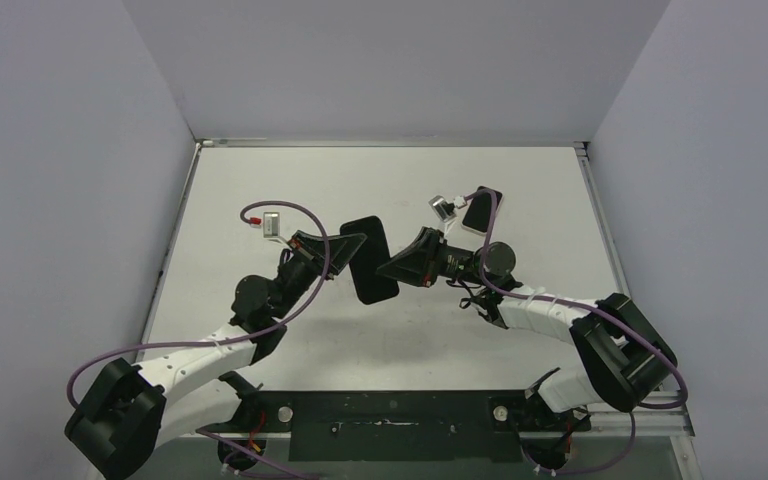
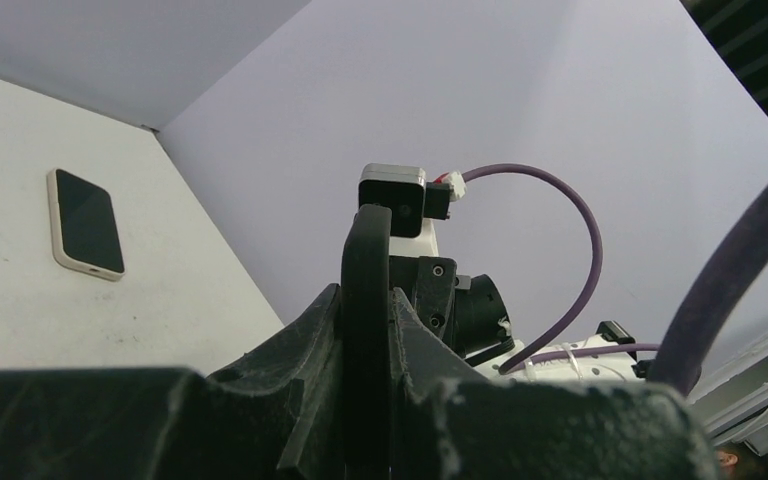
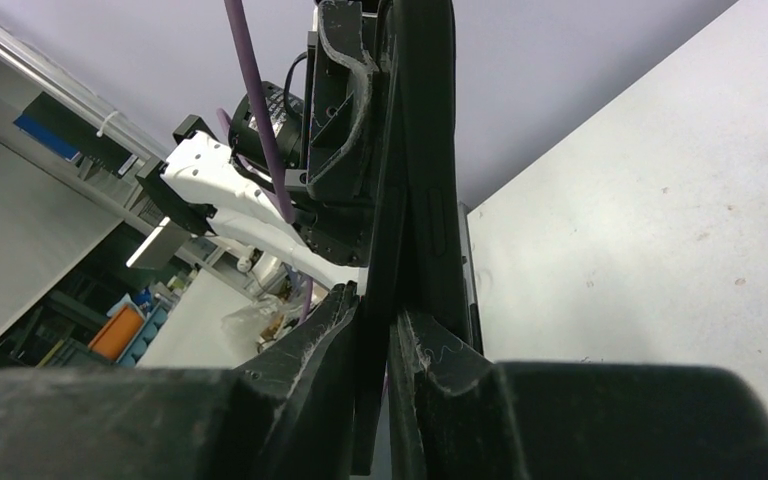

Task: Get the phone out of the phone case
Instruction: Remove the phone case from the phone.

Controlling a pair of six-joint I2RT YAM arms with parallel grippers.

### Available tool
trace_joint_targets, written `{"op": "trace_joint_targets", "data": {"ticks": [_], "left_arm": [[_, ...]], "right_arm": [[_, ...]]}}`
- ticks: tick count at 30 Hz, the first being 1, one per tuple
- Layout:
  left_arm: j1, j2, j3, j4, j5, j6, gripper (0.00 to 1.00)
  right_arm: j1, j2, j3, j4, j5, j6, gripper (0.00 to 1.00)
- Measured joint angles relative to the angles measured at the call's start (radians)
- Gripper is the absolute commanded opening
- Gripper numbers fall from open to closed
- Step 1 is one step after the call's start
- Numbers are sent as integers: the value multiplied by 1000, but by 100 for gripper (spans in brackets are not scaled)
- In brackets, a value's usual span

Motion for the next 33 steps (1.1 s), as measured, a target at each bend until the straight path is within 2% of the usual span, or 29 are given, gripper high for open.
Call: {"op": "trace_joint_targets", "data": {"ticks": [5,13,21,28,33], "left_arm": [[18,-6,0,-27,37,19,39],[105,-5,-26,-91,150,19,57],[174,-49,-62,-146,249,67,59],[165,-47,-62,-202,322,134,59],[108,-13,-59,-221,344,183,59]], "right_arm": [[-15,0,0,-2,1,6,0],[-67,31,0,31,10,73,0],[-142,39,0,67,56,144,0],[-149,39,0,65,80,154,0],[-149,37,0,60,83,154,0]]}}
